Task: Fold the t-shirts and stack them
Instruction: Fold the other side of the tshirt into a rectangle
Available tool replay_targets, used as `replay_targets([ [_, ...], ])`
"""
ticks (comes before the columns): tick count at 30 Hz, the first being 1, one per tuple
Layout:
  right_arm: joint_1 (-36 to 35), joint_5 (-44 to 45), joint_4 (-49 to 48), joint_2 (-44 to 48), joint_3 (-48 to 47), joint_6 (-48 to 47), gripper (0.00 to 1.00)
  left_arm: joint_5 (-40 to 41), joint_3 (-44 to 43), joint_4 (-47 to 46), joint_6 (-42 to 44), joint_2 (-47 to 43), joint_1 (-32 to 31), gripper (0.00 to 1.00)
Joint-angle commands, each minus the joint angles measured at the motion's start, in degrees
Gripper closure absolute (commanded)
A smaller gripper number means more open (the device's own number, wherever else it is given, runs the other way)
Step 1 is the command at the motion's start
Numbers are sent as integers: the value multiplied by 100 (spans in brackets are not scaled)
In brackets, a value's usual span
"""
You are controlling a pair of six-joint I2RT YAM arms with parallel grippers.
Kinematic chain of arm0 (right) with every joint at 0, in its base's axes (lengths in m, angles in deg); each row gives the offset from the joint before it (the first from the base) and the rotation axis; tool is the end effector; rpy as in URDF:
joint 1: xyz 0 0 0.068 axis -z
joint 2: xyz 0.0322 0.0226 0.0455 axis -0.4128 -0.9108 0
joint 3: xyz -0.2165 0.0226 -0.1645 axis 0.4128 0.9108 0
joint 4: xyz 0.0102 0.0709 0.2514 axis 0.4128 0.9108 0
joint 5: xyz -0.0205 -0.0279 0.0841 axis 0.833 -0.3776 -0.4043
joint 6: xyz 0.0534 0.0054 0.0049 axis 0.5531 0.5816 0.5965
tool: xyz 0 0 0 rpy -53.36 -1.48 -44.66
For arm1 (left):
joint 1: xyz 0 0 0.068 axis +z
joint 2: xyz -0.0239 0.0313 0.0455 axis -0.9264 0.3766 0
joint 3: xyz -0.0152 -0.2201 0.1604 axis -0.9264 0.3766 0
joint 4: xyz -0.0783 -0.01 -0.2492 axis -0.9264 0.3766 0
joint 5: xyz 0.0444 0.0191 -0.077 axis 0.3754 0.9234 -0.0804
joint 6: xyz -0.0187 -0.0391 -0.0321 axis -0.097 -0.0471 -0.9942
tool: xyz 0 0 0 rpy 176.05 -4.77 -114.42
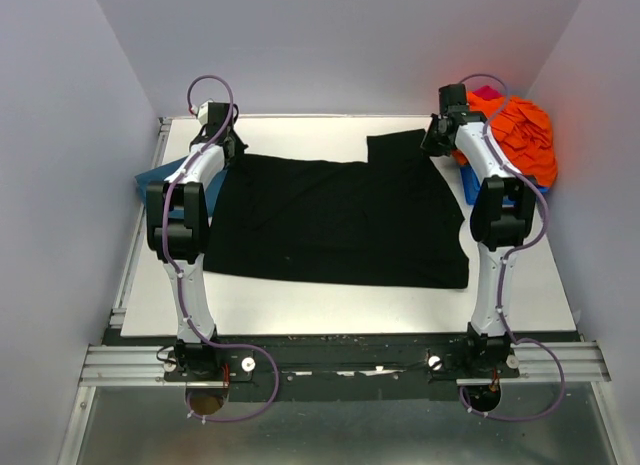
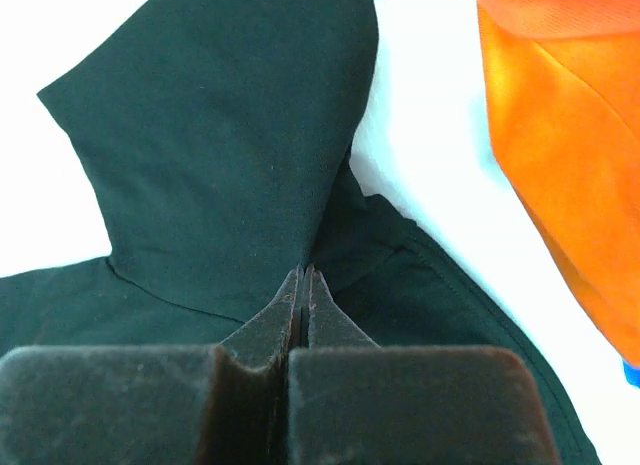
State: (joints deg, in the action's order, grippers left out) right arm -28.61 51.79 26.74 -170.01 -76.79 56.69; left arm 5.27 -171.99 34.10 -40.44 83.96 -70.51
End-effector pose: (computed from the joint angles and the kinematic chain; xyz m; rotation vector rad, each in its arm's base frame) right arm 0.5105 0.0362 0.2288 0.4624 2.4723 0.1514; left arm 0.4876 -0.0166 0.2204 -0.7755 2.1401 -0.1884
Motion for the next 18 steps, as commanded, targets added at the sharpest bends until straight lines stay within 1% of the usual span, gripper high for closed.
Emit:
replay_targets([
  [1,1,-13,-313,463,440,-43,99,351,-83,207,290,-326,35,100],
  [5,1,-136,-348,744,792,9,99,474,-31,278,448,-404,44,100],
  [11,1,-145,-392,1254,1346,-8,99,650,338,-64,809,-729,44,100],
  [18,-8,-189,-383,1807,1882,10,99,369,848,-644,1152,-1081,44,100],
])
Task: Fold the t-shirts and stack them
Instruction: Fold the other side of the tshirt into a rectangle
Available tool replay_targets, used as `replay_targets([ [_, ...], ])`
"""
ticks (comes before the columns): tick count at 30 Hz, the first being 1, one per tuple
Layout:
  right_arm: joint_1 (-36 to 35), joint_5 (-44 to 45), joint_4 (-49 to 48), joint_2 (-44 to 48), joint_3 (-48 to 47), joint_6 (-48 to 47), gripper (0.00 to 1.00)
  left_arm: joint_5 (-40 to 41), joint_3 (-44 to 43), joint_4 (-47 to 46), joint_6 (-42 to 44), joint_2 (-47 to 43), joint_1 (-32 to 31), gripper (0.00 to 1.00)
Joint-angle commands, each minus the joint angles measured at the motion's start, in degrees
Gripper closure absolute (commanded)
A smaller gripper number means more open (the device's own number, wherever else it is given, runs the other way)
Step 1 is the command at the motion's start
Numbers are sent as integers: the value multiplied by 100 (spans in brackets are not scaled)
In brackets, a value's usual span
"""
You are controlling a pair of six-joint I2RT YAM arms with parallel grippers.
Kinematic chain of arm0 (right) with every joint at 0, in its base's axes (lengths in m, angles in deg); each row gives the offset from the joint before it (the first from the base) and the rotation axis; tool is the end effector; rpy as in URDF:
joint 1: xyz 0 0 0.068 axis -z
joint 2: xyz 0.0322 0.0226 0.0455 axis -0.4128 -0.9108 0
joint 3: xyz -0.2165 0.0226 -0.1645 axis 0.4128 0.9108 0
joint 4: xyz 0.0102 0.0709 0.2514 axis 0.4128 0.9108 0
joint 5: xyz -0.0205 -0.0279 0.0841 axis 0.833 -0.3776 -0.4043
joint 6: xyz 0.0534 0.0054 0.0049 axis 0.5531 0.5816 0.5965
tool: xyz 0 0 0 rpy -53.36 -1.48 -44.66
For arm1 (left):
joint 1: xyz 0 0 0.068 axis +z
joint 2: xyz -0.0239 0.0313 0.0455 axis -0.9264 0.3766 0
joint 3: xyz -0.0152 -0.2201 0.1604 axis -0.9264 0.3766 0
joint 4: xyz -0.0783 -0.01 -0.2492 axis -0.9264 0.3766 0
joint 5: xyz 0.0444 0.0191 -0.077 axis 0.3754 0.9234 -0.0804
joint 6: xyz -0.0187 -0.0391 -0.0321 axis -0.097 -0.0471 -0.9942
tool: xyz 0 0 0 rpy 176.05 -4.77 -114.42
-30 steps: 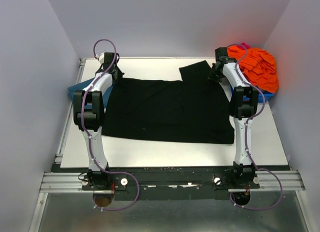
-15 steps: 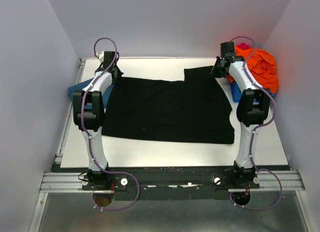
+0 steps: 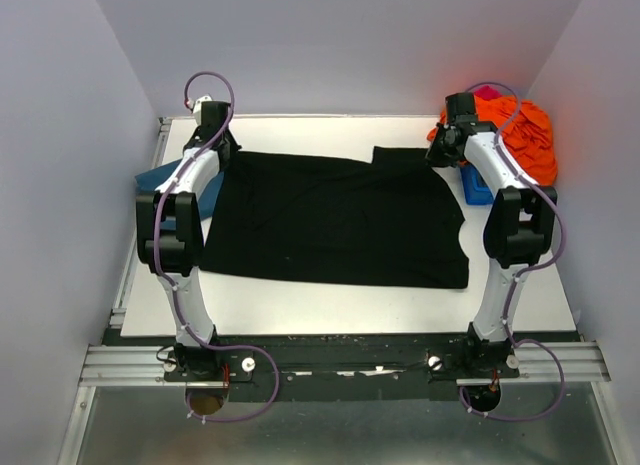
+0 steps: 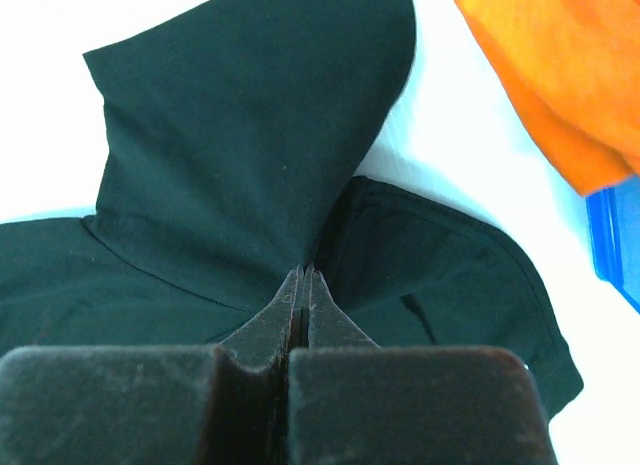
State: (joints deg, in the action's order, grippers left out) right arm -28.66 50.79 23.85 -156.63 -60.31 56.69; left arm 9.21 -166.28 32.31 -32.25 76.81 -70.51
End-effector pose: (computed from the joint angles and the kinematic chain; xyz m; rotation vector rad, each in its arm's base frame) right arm 0.4597 0.0334 0.2500 0.4554 2.4803 0.1722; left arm 0.4632 -0.0131 0.2471 -0.6433 2.1085 -0.0576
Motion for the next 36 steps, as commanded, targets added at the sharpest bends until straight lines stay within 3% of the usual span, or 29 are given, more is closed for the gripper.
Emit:
replay_targets([
  [1,5,-79,-86,557,296,10,99,-60,365,-527,332,-410,44,100],
  [11,5,-308,-33,1234,1147,-25,99,-244,1621,-1405,473,-1078,35,100],
  [21,5,-457,-428,2201,2352,45,99,-376,3415,-3268,947,-2352,-26,100],
  [30,5,-668,-903,2878,3511,387,99,-324,4118,-3181,579,-2661,-44,100],
  [35,5,-651,-1509,3273,4714,975,99,-227,4689,-3138,96,-2714,-62,100],
  [36,5,-572,-1667,3335,4935,1098,99,-105,4664,-2781,-79,-2731,-53,100],
])
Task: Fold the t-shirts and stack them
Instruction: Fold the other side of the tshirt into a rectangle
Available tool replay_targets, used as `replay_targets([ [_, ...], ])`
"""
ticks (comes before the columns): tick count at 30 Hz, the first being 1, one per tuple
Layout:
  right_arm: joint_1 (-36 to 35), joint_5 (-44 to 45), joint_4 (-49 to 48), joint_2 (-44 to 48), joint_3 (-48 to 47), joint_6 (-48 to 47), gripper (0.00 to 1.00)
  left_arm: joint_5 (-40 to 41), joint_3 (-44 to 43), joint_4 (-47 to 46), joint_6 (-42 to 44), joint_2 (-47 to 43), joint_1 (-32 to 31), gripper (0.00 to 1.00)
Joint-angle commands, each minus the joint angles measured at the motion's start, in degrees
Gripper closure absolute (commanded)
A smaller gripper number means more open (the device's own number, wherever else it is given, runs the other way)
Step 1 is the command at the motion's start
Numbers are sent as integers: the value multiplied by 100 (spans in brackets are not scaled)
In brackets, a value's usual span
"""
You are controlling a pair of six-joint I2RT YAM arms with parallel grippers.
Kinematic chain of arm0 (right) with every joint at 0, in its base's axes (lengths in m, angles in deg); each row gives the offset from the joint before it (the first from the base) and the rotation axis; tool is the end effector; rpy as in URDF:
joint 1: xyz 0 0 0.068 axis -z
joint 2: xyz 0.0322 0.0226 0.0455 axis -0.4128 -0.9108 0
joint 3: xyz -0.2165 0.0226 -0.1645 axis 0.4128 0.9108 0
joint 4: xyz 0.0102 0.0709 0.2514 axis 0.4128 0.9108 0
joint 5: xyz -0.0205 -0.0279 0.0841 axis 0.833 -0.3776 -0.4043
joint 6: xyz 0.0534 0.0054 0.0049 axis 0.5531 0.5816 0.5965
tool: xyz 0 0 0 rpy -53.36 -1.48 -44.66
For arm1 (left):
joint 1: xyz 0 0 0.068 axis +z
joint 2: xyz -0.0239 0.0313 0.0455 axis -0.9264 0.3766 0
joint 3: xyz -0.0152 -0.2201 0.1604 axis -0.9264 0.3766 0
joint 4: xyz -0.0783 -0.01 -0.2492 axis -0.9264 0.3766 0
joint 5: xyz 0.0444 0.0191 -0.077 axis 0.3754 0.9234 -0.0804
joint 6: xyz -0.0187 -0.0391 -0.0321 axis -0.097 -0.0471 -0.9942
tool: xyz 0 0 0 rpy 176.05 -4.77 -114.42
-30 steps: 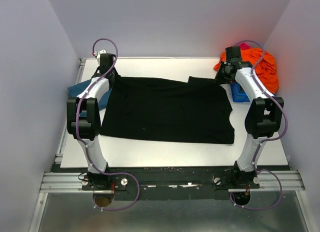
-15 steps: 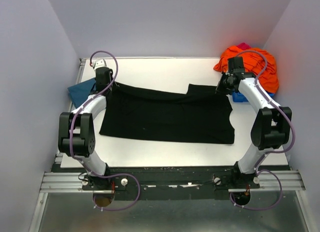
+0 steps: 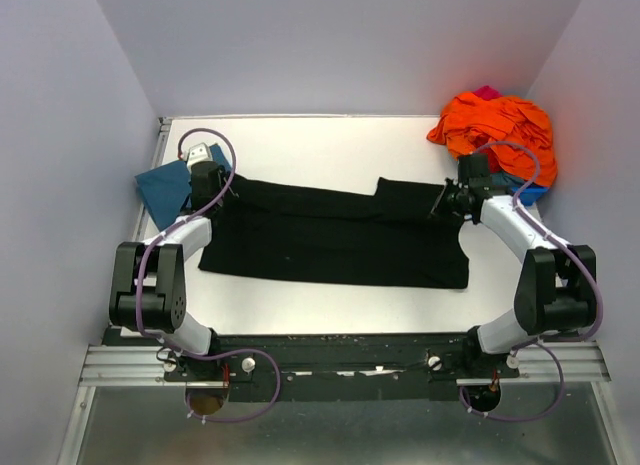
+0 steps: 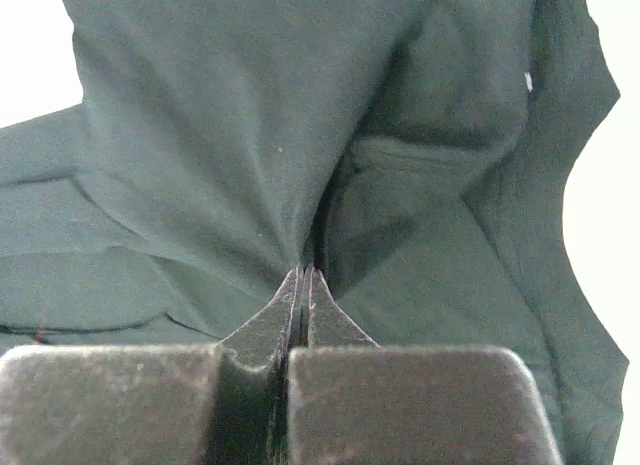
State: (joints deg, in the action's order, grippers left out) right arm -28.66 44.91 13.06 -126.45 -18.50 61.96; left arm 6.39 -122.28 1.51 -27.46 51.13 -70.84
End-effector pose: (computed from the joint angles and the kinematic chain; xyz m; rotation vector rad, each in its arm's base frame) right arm 0.3177 0.0265 0.2294 0.5361 2.5006 0.3312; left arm 0.3353 -0.0109 0.2141 -0.4998 1.9377 -0.1309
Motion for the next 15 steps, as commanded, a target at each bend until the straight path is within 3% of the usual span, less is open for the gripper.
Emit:
replay_targets([
  [1,5,69,-702,387,956,660,99,239,247,494,-638,-189,-20,100],
  [3,5,192,-886,501,1220,766,88,240,386,487,-682,-329,-20,100],
  [5,5,192,-1036,615,1318,740,50,239,475,486,-787,-487,-29,86],
  [6,5,192,-1106,694,1309,653,43,344,414,722,-884,-523,-20,77],
  [9,5,271,-1090,844,1134,398,37,800,203,1346,-1147,-724,-29,51],
  [10,-3,323,-1063,879,1029,293,37,933,194,1374,-1218,-873,-29,36],
  [11,-3,341,-1046,888,932,187,36,1021,255,1340,-1253,-1023,-38,11],
  [12,-3,342,-1046,888,862,117,35,1074,307,1270,-1271,-1207,-38,7],
  [15,-12,403,-923,740,493,-60,32,1136,378,1076,-1289,-1612,-47,8],
])
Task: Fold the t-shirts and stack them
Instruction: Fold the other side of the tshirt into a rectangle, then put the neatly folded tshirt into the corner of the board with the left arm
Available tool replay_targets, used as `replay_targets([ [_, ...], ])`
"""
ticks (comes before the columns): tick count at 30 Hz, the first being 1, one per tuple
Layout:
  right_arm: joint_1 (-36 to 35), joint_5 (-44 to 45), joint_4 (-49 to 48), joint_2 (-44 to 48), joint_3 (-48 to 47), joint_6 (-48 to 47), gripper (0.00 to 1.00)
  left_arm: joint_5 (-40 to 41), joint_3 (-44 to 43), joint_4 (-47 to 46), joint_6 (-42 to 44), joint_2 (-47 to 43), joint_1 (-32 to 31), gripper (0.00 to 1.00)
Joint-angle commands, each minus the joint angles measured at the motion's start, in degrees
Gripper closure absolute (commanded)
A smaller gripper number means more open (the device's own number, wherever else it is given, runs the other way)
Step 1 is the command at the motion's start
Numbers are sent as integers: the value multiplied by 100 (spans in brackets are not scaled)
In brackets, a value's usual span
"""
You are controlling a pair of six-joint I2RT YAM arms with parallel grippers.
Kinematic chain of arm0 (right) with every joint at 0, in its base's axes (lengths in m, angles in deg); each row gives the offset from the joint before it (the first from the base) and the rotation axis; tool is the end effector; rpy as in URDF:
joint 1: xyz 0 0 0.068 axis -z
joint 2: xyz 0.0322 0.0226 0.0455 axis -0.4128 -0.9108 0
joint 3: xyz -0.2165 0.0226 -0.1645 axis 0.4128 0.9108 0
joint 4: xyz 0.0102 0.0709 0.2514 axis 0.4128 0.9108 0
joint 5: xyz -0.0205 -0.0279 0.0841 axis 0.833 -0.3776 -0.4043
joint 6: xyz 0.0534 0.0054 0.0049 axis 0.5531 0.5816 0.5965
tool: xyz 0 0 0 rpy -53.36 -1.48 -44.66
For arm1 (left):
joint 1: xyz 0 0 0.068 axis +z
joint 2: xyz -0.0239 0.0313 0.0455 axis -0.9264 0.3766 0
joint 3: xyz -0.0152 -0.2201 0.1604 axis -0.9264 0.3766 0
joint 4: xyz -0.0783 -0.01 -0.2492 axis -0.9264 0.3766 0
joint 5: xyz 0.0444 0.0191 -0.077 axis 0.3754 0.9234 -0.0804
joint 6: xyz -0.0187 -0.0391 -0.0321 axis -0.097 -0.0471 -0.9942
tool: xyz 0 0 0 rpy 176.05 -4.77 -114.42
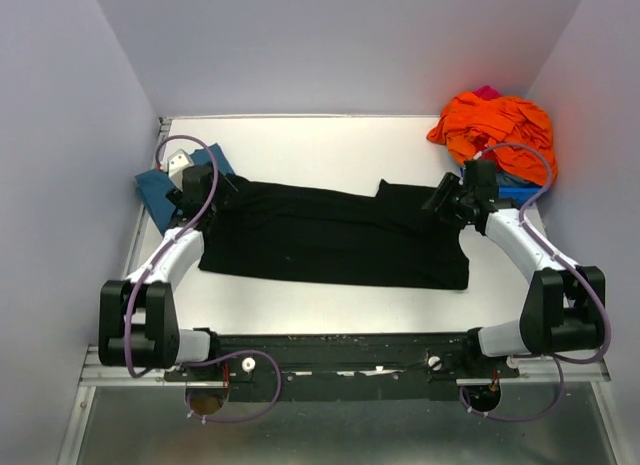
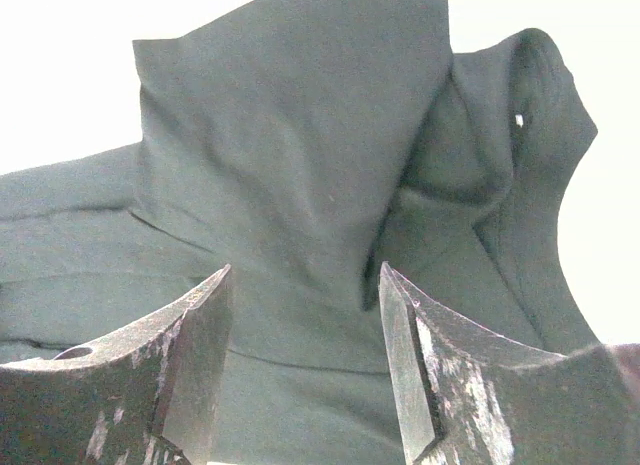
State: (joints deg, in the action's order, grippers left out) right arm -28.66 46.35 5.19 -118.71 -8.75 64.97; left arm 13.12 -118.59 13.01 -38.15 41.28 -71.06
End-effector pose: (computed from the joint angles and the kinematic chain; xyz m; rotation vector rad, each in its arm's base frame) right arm 0.2891 0.0234 0.2240 0.5838 2.3857 0.3523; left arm 0.2962 -0.0059 0.2253 -0.7542 1.9333 -0.1006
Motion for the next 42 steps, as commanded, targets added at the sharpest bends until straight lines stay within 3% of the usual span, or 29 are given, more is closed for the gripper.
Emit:
replay_targets([
  [1,-21,268,-66,-148,-622,-379,32,350,-17,-109,-246,-645,-25,9],
  [4,-21,531,198,-394,-922,-274,35,95,-324,145,-518,-374,-34,21],
  [6,-21,698,303,-491,-975,-46,43,76,-631,487,-694,12,-42,31],
  [9,-12,725,295,-571,-827,261,67,268,-1071,945,-642,549,-42,47],
  [11,-12,515,102,-684,-694,324,95,401,-1299,1112,-695,804,54,58],
  [12,-12,401,84,-798,-659,428,99,401,-1431,1208,-721,944,141,64],
  [15,-12,-39,14,-1185,-676,604,99,217,-1757,1332,-747,1349,439,78],
  [19,-3,65,294,-1625,-799,1008,99,-11,-2196,1560,-826,1867,748,100],
  [23,75,469,690,-1784,-878,1378,99,-187,-2679,2052,-1010,2544,994,100],
  [33,392,399,681,-2012,-975,1396,99,-135,-4253,3731,-1766,4030,1293,100],
  [42,533,716,761,-1855,-1019,1326,99,-188,-4921,3591,-1548,4628,1628,100],
])
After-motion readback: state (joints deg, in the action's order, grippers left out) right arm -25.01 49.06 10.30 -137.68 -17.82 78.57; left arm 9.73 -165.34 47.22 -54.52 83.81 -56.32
